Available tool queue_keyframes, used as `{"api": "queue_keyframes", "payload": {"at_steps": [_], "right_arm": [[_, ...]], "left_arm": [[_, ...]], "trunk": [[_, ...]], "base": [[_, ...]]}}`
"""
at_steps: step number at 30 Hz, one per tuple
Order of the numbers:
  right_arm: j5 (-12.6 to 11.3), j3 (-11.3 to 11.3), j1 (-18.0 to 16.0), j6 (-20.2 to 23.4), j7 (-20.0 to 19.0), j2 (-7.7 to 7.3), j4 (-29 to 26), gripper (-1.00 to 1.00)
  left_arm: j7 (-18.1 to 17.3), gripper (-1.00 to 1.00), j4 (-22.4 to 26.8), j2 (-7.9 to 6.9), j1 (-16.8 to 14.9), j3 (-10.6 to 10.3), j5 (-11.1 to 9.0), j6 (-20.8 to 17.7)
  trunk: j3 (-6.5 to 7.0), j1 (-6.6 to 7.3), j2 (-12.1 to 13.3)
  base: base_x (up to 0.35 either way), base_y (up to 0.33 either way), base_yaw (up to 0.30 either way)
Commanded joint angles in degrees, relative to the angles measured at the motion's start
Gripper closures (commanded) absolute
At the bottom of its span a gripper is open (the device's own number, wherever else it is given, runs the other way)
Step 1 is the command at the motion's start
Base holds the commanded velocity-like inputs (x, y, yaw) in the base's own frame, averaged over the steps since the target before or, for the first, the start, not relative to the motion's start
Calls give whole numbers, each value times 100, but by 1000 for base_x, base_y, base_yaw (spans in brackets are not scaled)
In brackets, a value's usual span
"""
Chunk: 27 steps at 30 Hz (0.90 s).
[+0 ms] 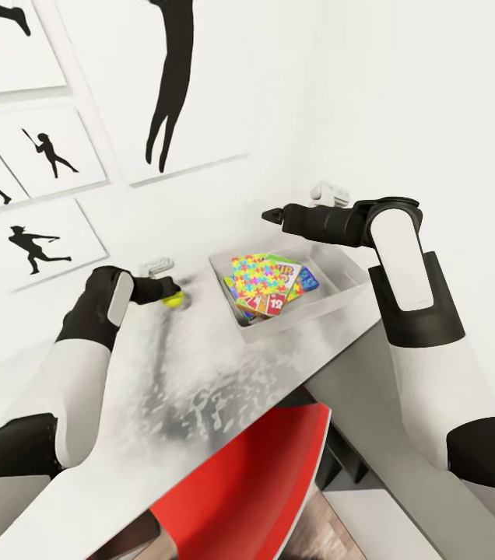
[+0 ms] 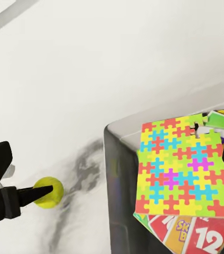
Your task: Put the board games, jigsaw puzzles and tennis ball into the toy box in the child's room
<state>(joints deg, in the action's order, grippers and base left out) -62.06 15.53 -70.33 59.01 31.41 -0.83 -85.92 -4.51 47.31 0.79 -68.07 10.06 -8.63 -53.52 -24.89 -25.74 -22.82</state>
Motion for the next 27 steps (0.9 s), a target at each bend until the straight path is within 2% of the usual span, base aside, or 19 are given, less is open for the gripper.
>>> {"api": "queue_keyframes", "payload": {"at_steps": [1, 3, 6, 9, 13, 27], "right_arm": [[-52, 7, -7, 6, 58, -5, -4, -100], [-47, 8, -7, 6, 58, -5, -4, -100], [-44, 10, -7, 6, 58, -5, -4, -100], [-49, 11, -7, 6, 58, -5, -3, -100], [-51, 9, -7, 6, 58, -5, -4, -100], [-40, 10, -15, 6, 58, -5, 0, -100]], "left_arm": [[-36, 100, 110, -10, -5, 60, 1, -172], [-50, 100, 272, -33, -5, 201, -31, -389], [-56, 100, 379, -49, -5, 381, -67, -515], [-58, 100, 450, -60, -5, 466, -87, -569], [-59, 100, 604, -64, -9, 491, -99, -623], [-109, 100, 661, -67, -8, 497, -104, -642]], "trunk": [[0, -4, -9], [18, -4, -9], [46, -4, -9], [73, -4, -9], [110, -4, -9], [239, -4, -9]], "base": [[0, 0, 0], [0, 0, 0], [0, 0, -15], [0, 0, -64], [0, 0, -85], [0, 0, -90]]}}
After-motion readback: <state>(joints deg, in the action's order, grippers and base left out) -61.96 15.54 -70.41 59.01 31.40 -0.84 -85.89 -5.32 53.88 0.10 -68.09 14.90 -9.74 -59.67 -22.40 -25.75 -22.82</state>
